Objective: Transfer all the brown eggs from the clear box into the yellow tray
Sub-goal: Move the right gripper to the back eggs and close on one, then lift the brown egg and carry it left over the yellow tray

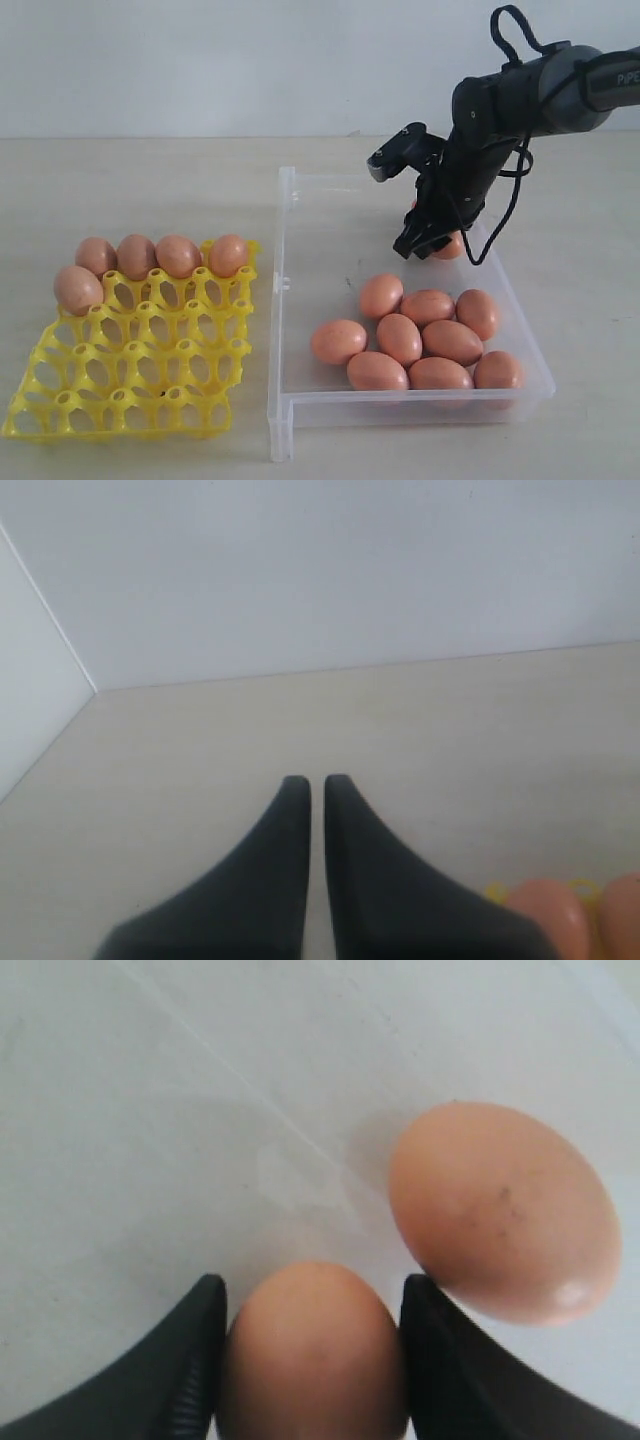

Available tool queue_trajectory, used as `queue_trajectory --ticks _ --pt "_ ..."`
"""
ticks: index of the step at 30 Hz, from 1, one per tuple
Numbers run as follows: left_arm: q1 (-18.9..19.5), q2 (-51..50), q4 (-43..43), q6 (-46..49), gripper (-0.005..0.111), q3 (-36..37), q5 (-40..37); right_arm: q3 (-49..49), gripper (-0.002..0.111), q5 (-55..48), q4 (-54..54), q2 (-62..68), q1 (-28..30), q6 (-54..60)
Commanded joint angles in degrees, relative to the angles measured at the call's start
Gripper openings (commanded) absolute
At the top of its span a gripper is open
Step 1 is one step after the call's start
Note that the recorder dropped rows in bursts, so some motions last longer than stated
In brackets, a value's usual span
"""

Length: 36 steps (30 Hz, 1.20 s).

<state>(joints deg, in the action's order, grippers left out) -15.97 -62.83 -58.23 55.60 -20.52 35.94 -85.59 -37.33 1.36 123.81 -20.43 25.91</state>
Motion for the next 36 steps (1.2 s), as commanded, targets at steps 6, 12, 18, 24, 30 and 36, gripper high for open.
queue_trajectory --ticks 6,12,18,24,30,36 --pt "0.11 0.45 0.34 -0.53 0.004 0.15 -0.51 -0.58 0.000 4.12 -0.70 -4.01 0.44 -8.31" --pt "0.11 0.45 0.34 -0.53 0.004 0.15 -0.51 4.71 0.000 16.70 -13.01 -12.81 -1.74 -2.39" --pt "0.11 0.45 0.63 -0.53 0.004 0.15 -0.51 13.65 0.000 35.34 -18.25 -18.28 -9.62 4.61" --pt "0.11 0.45 0.63 -0.53 0.004 0.15 -0.90 17.77 0.000 51.34 -18.42 -18.36 -21.55 -0.87" --pt "0.11 0.45 0.63 -0.53 0.004 0.15 -2.15 17.77 0.000 74.65 15.91 -13.33 -28.05 -37.89" --pt "0.11 0.45 0.63 -0.53 0.004 0.15 -2.85 17.60 0.000 88.63 25.02 -3.62 -28.05 -40.78"
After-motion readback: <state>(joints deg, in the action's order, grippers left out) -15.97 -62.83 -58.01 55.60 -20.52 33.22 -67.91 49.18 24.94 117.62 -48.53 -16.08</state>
